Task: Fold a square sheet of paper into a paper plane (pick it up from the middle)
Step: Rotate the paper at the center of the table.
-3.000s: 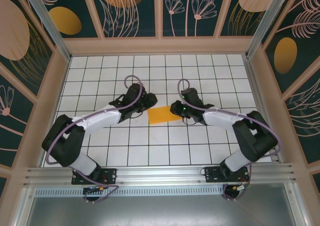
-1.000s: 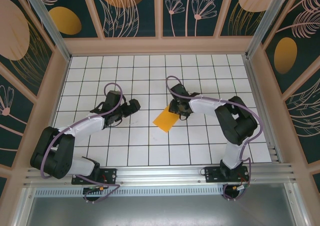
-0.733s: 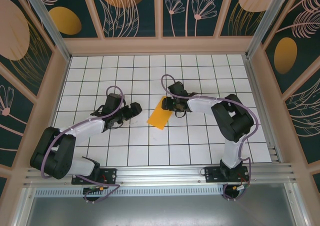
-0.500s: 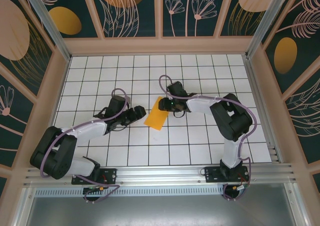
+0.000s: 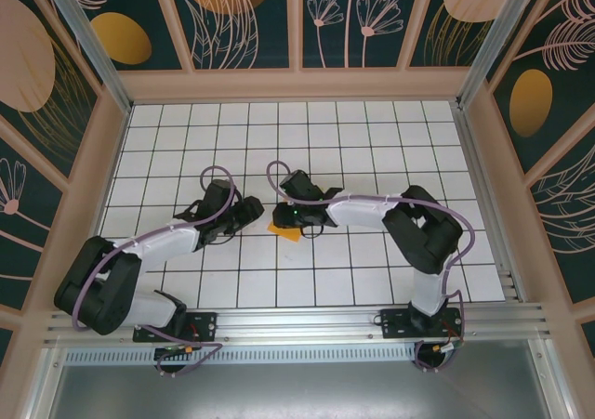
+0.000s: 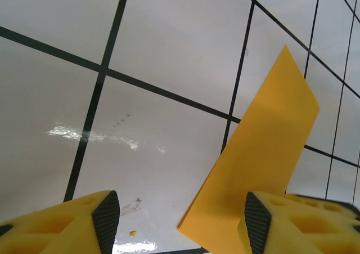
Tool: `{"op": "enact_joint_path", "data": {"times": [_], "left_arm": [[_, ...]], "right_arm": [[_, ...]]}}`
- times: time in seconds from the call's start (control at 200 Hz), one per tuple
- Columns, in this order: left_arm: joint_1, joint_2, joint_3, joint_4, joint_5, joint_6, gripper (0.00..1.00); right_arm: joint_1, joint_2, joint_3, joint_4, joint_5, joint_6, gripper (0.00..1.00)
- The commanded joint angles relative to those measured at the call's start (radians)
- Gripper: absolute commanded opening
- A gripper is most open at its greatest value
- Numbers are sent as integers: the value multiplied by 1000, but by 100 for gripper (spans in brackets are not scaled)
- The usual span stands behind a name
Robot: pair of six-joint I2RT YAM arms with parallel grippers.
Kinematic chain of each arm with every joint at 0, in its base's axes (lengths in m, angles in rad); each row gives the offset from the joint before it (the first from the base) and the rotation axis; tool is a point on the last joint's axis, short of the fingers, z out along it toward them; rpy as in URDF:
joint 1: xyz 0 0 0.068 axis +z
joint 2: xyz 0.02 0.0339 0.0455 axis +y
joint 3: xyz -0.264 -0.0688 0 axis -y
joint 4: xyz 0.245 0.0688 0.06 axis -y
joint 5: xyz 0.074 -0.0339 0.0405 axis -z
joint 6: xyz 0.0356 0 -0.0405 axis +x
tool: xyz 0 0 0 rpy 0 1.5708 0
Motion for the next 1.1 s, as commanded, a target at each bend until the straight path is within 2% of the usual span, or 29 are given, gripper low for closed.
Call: {"op": "enact_joint_path", "data": {"times": [0.0, 0.17, 0.34, 0.46, 0.58, 0.701, 0.826, 0.921, 1.091], "left_arm": [[2, -29, 3, -31, -38, -28, 64], [2, -31, 4, -28, -20, -11, 66], [2, 18, 28, -20, 32, 22, 68], [-4, 28, 35, -7, 58, 26, 69], [-18, 32, 41, 5, 79, 23, 69], [-41, 48, 39, 47, 128, -3, 70], [-67, 69, 44, 55, 153, -24, 70], [-82, 81, 42, 69, 177, -32, 70], [-91, 100, 27, 110, 220, -54, 70]], "right_arm": [[3, 30, 9, -47, -32, 17, 30], [4, 8, -42, -147, -37, -112, 28], [-2, -38, -73, -233, 81, -286, 26], [-11, -100, -75, -237, 114, -306, 26], [-17, -142, -62, -212, 135, -224, 29], [-43, -149, -59, -177, 188, -27, 36], [-86, -133, -73, -115, 172, 115, 40], [-116, -114, -70, -90, 168, 143, 42], [-155, -81, -69, -67, 67, 139, 42]]}}
